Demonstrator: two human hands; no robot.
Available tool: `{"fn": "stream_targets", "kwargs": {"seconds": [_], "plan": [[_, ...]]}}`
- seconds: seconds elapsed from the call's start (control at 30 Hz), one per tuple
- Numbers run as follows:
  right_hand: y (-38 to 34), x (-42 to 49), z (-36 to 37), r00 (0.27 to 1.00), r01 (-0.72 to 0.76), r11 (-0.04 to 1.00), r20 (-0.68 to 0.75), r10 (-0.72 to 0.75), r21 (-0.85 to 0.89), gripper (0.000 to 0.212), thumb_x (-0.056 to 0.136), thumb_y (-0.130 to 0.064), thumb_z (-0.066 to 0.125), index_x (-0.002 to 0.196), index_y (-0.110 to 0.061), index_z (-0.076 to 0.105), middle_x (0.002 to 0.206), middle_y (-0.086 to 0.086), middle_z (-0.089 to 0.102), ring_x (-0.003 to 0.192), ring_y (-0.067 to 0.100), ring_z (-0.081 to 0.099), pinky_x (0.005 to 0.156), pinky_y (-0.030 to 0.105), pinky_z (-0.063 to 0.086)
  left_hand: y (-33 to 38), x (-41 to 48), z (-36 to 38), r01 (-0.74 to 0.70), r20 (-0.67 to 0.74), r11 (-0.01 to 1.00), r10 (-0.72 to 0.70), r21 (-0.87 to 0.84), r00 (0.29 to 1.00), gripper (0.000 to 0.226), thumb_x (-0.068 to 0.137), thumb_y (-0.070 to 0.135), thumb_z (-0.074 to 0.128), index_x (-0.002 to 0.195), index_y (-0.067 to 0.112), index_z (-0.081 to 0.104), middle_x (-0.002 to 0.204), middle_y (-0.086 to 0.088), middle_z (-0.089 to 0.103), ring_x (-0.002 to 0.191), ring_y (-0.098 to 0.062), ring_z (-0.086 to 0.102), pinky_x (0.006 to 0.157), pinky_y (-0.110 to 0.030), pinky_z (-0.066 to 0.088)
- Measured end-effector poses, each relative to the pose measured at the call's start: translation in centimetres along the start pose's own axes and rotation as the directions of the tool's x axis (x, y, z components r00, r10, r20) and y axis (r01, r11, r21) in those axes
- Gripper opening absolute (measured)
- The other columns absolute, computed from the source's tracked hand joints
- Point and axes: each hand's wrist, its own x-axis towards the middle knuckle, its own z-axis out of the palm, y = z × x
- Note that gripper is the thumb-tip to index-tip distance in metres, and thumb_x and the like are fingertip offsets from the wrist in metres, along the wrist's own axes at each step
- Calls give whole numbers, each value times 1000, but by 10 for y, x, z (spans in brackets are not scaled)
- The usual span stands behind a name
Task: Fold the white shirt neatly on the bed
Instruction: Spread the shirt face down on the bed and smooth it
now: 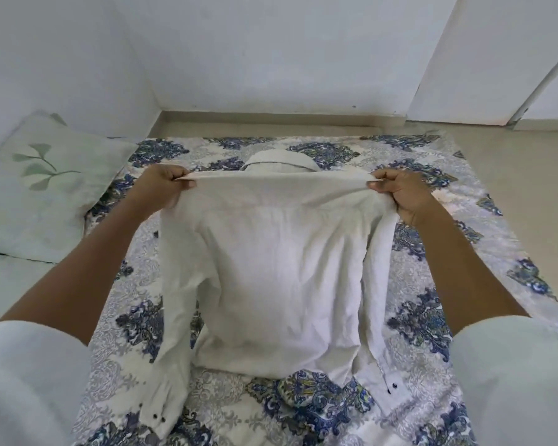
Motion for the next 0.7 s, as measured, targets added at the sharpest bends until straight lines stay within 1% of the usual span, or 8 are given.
{"fn": "stream_targets", "kwargs": {"seconds": [0.07, 0.13, 0.27, 0.37, 0.47, 0.53, 0.6, 0.7], "plan": [[6, 20, 4, 997, 31, 994, -72, -39, -101, 24, 83, 6, 61, 74, -16, 59, 46, -13, 61, 38, -6, 51, 41, 8, 41, -10, 24, 4, -65, 52, 956, 52, 286, 997, 10, 87, 11, 62, 84, 2, 65, 65, -7, 56, 62, -22, 47, 57, -29, 34], [15, 43, 7, 991, 31, 985, -122, -53, -170, 23, 83, 1, 64, 72, -18, 58, 58, -6, 59, 39, -6, 48, 40, 7, 35, -23, 51, 11, -75, 96, 910, 39, 409, 995, 11, 87, 13, 62, 84, 3, 63, 78, -14, 58, 75, -23, 51, 63, -29, 33], [37, 89, 11, 988, -28, 964, -154, -13, -263, 25, 80, 0, 68, 65, -18, 58, 64, 2, 52, 59, 11, 43, 57, 22, 35, -49, 95, 34, 101, 42, 995, -101, 8, 994, 6, 84, 6, 65, 80, 6, 60, 68, -7, 52, 65, -18, 43, 58, -27, 33], [55, 128, 17, 976, -73, 953, -216, 8, -294, 26, 78, 0, 69, 62, -15, 57, 62, 3, 50, 62, 13, 42, 57, 25, 33, -67, 127, 49, 249, 143, 925, -215, -288, 966, 22, 86, 0, 60, 70, 14, 54, 56, 7, 54, 62, -13, 42, 59, -23, 34], [70, 169, 24, 948, -116, 918, -319, -12, -380, 14, 79, -8, 71, 72, -11, 59, 61, 0, 50, 57, 12, 42, 53, 25, 33, -84, 165, 61, 342, 237, 870, -269, -356, 933, 27, 85, -2, 58, 69, 17, 51, 54, 9, 52, 62, -10, 44, 58, -23, 35], [75, 197, 30, 936, -163, 823, -348, -44, -544, 12, 81, -19, 70, 80, -12, 60, 63, 2, 52, 58, 15, 46, 49, 24, 31, -95, 194, 68, 288, 231, 931, -235, -226, 944, 23, 84, -1, 61, 69, 15, 52, 56, 5, 50, 54, -8, 43, 53, -21, 34], [76, 222, 37, 930, -212, 723, -362, -57, -658, 16, 84, -27, 67, 81, -14, 58, 71, 5, 55, 66, 22, 49, 48, 22, 29, -107, 224, 78, 147, 190, 988, -155, 56, 969, 12, 84, 7, 64, 77, 9, 56, 64, -5, 50, 56, -14, 45, 53, -24, 34], [93, 273, 46, 891, -295, 708, -452, -38, -641, 14, 86, -22, 64, 77, -14, 56, 73, 6, 56, 70, 23, 53, 55, 26, 38, -131, 271, 96, 40, 147, 919, -106, 391, 983, 12, 88, 18, 62, 87, 6, 59, 77, -13, 55, 71, -25, 51, 65, -31, 37]]}}
